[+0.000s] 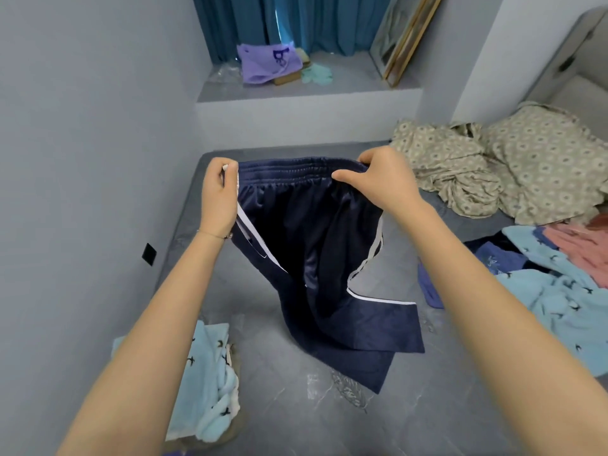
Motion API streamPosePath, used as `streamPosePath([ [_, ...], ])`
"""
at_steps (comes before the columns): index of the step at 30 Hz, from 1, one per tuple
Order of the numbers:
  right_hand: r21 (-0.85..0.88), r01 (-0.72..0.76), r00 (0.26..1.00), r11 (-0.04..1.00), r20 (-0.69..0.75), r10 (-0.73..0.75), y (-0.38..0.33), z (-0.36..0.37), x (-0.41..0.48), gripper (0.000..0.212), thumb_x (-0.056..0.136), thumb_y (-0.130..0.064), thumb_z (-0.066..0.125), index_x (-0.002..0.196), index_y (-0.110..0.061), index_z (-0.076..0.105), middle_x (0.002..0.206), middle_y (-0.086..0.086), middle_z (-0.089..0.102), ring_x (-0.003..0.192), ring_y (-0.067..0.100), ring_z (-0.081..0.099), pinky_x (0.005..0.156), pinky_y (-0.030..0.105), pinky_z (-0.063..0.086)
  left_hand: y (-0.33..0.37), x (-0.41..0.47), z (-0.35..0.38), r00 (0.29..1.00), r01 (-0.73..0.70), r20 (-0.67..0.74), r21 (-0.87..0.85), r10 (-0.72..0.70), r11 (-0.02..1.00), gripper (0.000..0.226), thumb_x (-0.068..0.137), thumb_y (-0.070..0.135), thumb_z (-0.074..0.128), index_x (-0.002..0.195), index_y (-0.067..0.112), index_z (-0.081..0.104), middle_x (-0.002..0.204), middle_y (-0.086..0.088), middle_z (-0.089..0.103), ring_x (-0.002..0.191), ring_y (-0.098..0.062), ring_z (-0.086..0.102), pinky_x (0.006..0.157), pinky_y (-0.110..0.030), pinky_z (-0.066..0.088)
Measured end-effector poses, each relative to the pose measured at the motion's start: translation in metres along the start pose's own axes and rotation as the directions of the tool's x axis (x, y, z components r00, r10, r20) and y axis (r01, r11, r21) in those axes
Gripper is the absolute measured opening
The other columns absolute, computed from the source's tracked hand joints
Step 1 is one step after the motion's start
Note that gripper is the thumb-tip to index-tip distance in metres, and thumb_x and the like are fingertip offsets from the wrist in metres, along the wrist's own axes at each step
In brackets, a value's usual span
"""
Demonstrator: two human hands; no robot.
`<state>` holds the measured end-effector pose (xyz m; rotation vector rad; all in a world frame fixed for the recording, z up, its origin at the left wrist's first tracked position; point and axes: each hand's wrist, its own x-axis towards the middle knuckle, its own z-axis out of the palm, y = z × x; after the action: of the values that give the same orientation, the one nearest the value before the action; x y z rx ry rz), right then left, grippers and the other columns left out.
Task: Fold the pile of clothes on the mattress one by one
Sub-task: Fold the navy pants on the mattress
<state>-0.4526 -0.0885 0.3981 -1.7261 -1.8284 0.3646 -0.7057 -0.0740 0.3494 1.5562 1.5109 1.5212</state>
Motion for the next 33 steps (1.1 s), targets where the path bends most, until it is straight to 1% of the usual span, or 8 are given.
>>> streamPosePath([
  [3, -0.118, 0.004, 1.000, 0.993, 0.016, -0.002, 0.017, -0.002, 0.000, 0.060, 0.079, -0.050, 0.071, 0.057, -0.015, 0.026, 0.051, 0.002, 0.025, 0.050, 0.020, 0.025, 0.049, 0.034, 0.017, -0.007, -0.004, 0.006, 0.981, 0.037, 0.187, 0.053, -0.046, 0.998, 0.020, 0.091, 0.019, 0.064, 0.086, 0.021, 0.044, 0.078, 0.008, 0.046, 0.067, 0.001, 0.043, 0.068, -0.014, 0.040],
  [6, -0.172, -0.014, 0.991, 0.985, 0.125, 0.036, 0.050, 0.008, -0.007, 0.049, 0.080, -0.047, 0.072, 0.062, -0.009, 0.047, 0.056, 0.002, 0.042, 0.054, 0.021, 0.041, 0.048, 0.031, 0.025, -0.022, -0.009, 0.015, 0.914, 0.100, 0.376, 0.158, -0.153, 0.982, 0.029, 0.081, 0.018, 0.077, 0.087, 0.018, 0.048, 0.079, 0.006, 0.056, 0.065, -0.001, 0.050, 0.063, -0.012, 0.044],
  [12, -0.168, -0.199, 0.901, 0.966, 0.356, 0.248, 0.095, 0.016, -0.012, 0.025, 0.077, -0.023, 0.078, 0.066, -0.014, 0.057, 0.061, 0.003, 0.050, 0.065, 0.025, 0.049, 0.050, 0.031, 0.032, -0.037, -0.015, 0.044, 0.958, 0.080, 0.261, 0.156, -0.119, 0.985, 0.019, 0.083, 0.007, 0.073, 0.083, 0.005, 0.053, 0.072, 0.004, 0.055, 0.067, -0.005, 0.051, 0.063, -0.009, 0.042],
  [20, 0.168, -0.258, 0.966, 0.952, 0.011, 0.259, 0.071, 0.016, 0.007, 0.039, 0.082, -0.032, 0.073, 0.063, -0.018, 0.042, 0.058, -0.006, 0.040, 0.054, 0.009, 0.038, 0.051, 0.029, 0.027, -0.026, 0.017, 0.031, 0.999, 0.023, 0.039, -0.059, -0.021, 0.998, 0.012, 0.088, 0.005, 0.064, 0.090, 0.015, 0.058, 0.088, 0.008, 0.060, 0.084, -0.006, 0.058, 0.082, -0.018, 0.048],
  [23, 0.364, -0.192, 0.952, 0.911, -0.155, 0.263, 0.047, 0.015, 0.010, 0.030, 0.082, -0.032, 0.072, 0.071, -0.015, 0.049, 0.062, -0.008, 0.045, 0.056, 0.006, 0.040, 0.052, 0.023, 0.030, -0.010, 0.034, 0.023, 0.998, -0.038, -0.044, -0.125, 0.033, 0.991, 0.016, 0.089, 0.008, 0.061, 0.089, 0.023, 0.056, 0.088, 0.006, 0.060, 0.083, -0.004, 0.058, 0.083, -0.020, 0.048],
  [26, 0.499, -0.094, 0.922, 0.862, -0.284, 0.264, 0.028, 0.004, 0.016, 0.032, 0.083, -0.031, 0.071, 0.082, -0.001, 0.059, 0.073, 0.007, 0.059, 0.062, 0.013, 0.048, 0.059, 0.026, 0.039, 0.002, 0.042, 0.023, 0.988, -0.100, -0.131, -0.170, 0.078, 0.980, 0.013, 0.091, 0.010, 0.060, 0.091, 0.022, 0.054, 0.087, 0.008, 0.057, 0.082, 0.000, 0.055, 0.083, -0.019, 0.046],
  [29, 0.528, -0.064, 0.905, 0.847, -0.326, 0.272, 0.026, -0.002, 0.025, 0.036, 0.085, -0.030, 0.071, 0.087, 0.004, 0.061, 0.073, 0.006, 0.060, 0.062, 0.009, 0.049, 0.059, 0.022, 0.039, 0.002, 0.041, 0.033, 0.992, -0.069, -0.117, -0.146, 0.052, 0.987, 0.017, 0.093, 0.016, 0.059, 0.086, 0.028, 0.049, 0.085, 0.007, 0.053, 0.079, -0.004, 0.050, 0.080, -0.018, 0.044],
  [33, 0.553, -0.169, 0.912, 0.816, -0.225, 0.342, 0.050, 0.013, 0.023, 0.036, 0.087, -0.030, 0.069, 0.081, 0.005, 0.060, 0.067, 0.000, 0.055, 0.061, 0.010, 0.048, 0.059, 0.024, 0.037, -0.013, 0.020, 0.057, 0.994, 0.093, -0.056, -0.066, -0.097, 0.993, 0.029, 0.096, 0.013, 0.054, 0.076, 0.025, 0.037, 0.074, 0.009, 0.041, 0.063, 0.005, 0.040, 0.067, -0.013, 0.036],
])
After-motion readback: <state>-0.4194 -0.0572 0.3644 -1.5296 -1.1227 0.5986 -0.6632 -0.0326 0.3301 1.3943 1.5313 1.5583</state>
